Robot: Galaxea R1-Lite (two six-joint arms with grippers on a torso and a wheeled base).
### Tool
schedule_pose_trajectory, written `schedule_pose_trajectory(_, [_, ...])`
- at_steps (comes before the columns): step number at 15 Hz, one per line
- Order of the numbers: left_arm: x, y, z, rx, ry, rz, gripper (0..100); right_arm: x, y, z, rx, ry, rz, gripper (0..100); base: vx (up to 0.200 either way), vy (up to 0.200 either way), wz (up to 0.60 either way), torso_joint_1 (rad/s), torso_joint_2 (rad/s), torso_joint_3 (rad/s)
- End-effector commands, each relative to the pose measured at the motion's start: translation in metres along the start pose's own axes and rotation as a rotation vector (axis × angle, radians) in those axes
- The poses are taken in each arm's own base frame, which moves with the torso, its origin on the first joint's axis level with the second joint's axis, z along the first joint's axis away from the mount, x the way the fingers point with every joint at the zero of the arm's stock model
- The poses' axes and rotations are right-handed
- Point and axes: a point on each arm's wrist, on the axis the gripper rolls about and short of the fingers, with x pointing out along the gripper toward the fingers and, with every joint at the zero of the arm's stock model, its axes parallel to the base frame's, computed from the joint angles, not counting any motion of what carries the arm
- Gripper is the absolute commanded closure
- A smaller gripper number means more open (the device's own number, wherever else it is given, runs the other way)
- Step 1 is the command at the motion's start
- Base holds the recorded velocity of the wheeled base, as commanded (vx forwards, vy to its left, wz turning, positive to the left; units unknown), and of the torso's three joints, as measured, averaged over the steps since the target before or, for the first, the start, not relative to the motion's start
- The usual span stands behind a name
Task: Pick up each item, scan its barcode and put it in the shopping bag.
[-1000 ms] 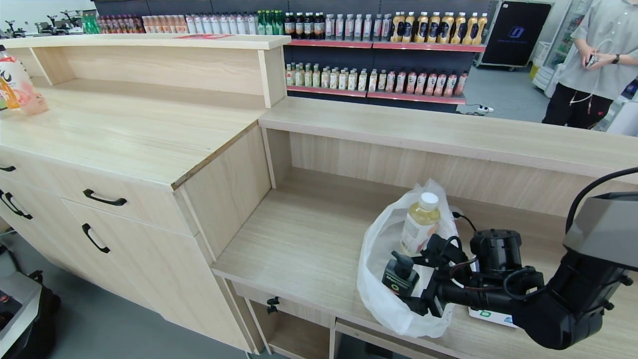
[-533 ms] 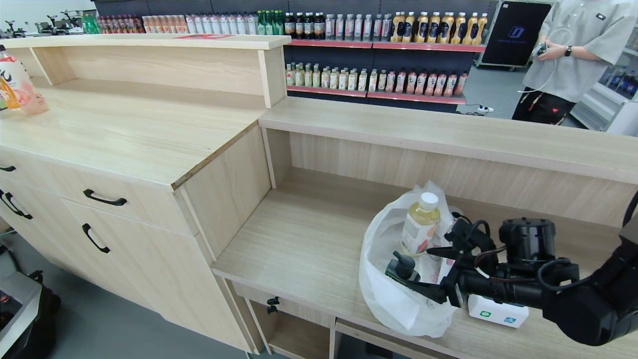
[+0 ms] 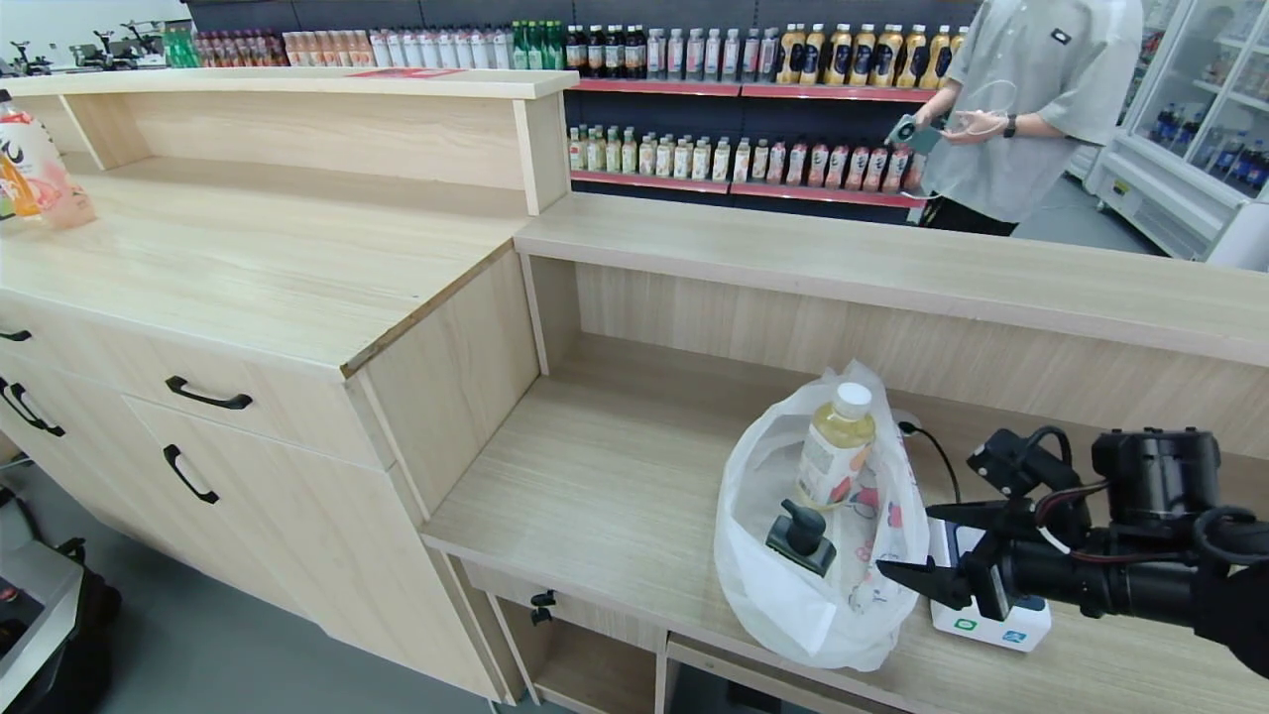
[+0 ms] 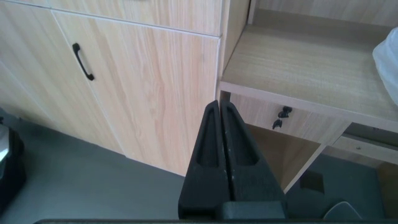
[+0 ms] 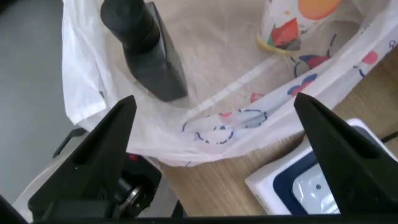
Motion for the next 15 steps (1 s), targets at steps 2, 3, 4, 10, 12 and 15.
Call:
schedule_pose_trajectory(2, [0.000, 0.000, 0.000, 0.000, 0.000, 0.000, 100, -0.030, 0.004, 0.008, 0.009, -0.014, -0.038, 0, 0.000, 0.000, 0.00, 0.000, 0.00, 0.000])
schedule_pose_trajectory(3, [0.000, 0.000, 0.000, 0.000, 0.000, 0.000, 100, -0.038, 0.003, 0.006, 0.029, -0.002, -0.054, 0, 0.000, 0.000, 0.00, 0.000, 0.00, 0.000])
schedule_pose_trajectory(4, [0.000, 0.000, 0.000, 0.000, 0.000, 0.000, 100, -0.046, 0.000, 0.007, 0.036, -0.012, -0.088, 0, 0.000, 0.000, 0.00, 0.000, 0.00, 0.000])
schedule_pose_trajectory(10, [0.000, 0.000, 0.000, 0.000, 0.000, 0.000, 100, -0.084, -0.017, -0.015, 0.183, 0.093, -0.288, 0, 0.000, 0.000, 0.00, 0.000, 0.00, 0.000])
schedule_pose_trajectory(12, [0.000, 0.000, 0.000, 0.000, 0.000, 0.000, 100, -0.092, -0.024, -0.024, 0.238, 0.128, -0.347, 0, 0.000, 0.000, 0.00, 0.000, 0.00, 0.000])
schedule_pose_trajectory(15, [0.000, 0.000, 0.000, 0.000, 0.000, 0.000, 100, -0.100, -0.035, -0.033, 0.287, 0.144, -0.413, 0, 0.000, 0.000, 0.00, 0.000, 0.00, 0.000])
